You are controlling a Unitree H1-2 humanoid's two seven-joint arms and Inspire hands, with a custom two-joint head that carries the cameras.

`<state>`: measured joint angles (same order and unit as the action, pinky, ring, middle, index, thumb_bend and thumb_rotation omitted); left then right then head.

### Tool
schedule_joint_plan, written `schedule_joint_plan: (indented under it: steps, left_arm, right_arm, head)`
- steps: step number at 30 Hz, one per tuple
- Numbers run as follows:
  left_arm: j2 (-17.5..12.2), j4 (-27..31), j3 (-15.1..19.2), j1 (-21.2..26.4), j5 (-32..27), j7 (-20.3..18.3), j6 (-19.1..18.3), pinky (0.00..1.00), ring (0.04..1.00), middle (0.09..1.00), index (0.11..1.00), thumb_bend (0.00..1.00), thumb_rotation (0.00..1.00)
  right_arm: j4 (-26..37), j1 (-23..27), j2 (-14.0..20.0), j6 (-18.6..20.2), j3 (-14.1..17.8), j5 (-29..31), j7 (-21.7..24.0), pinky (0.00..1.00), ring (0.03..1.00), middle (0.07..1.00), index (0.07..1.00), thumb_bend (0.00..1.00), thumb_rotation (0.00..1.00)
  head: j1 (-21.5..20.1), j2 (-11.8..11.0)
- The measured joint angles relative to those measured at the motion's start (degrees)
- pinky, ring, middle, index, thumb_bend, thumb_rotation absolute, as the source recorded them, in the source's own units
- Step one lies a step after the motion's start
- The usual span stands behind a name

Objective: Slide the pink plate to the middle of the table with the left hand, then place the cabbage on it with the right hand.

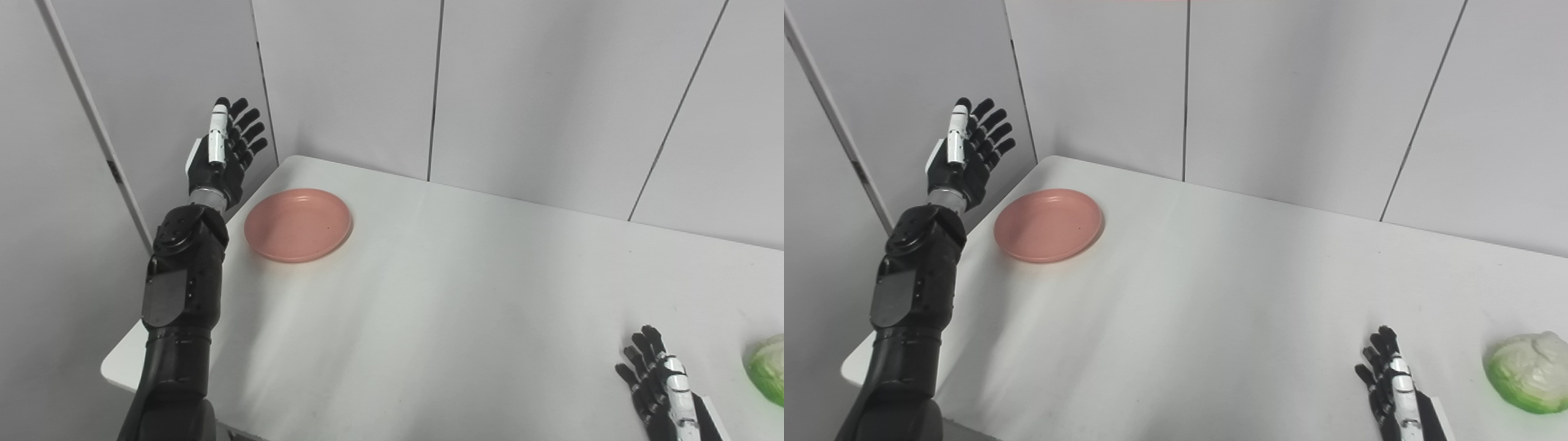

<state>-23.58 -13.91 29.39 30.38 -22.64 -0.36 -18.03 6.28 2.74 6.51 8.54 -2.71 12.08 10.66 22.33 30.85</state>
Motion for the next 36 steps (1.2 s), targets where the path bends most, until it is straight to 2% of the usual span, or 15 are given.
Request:
schedule_joint_plan:
  steps: [4, 11, 31, 36]
  left_arm:
    - [-0.58, -2.14, 1.17, -0.03, -0.03, 0.03, 0.99, 0.91, 0.93, 0.919, 0.898, 0.4, 1.0]
    - [-1.29, -6.07, 1.13, -0.27, 0.01, -0.03, 3.91, 0.93, 0.94, 0.932, 0.918, 0.4, 1.0]
    - [-1.3, -15.29, 0.45, -0.31, 0.05, -0.18, 6.68, 0.92, 0.915, 0.915, 0.9, 0.4, 1.0]
    - [-1.32, -19.41, 0.45, -0.29, 0.04, -0.19, 8.33, 0.93, 0.92, 0.919, 0.909, 0.39, 1.0]
  right_arm:
    - [0.11, -0.13, 0.01, 0.01, 0.02, -0.03, -0.03, 1.0, 1.0, 1.0, 1.0, 0.2, 1.0]
    - [0.22, -0.23, 0.0, 0.01, -0.04, -0.26, -0.13, 1.0, 1.0, 1.0, 1.0, 0.19, 1.0]
    - [0.23, -0.26, 0.0, -0.02, -0.02, -0.12, -0.1, 1.0, 1.0, 1.0, 1.0, 0.2, 1.0]
    - [0.3, -0.29, 0.02, 0.02, -0.05, -0.12, -0.09, 1.0, 1.0, 1.0, 1.0, 0.2, 1.0]
  head:
    - [-0.26, 0.09]
    - [-0.44, 0.09]
    - [-0.62, 0.7]
    - [-0.62, 0.88]
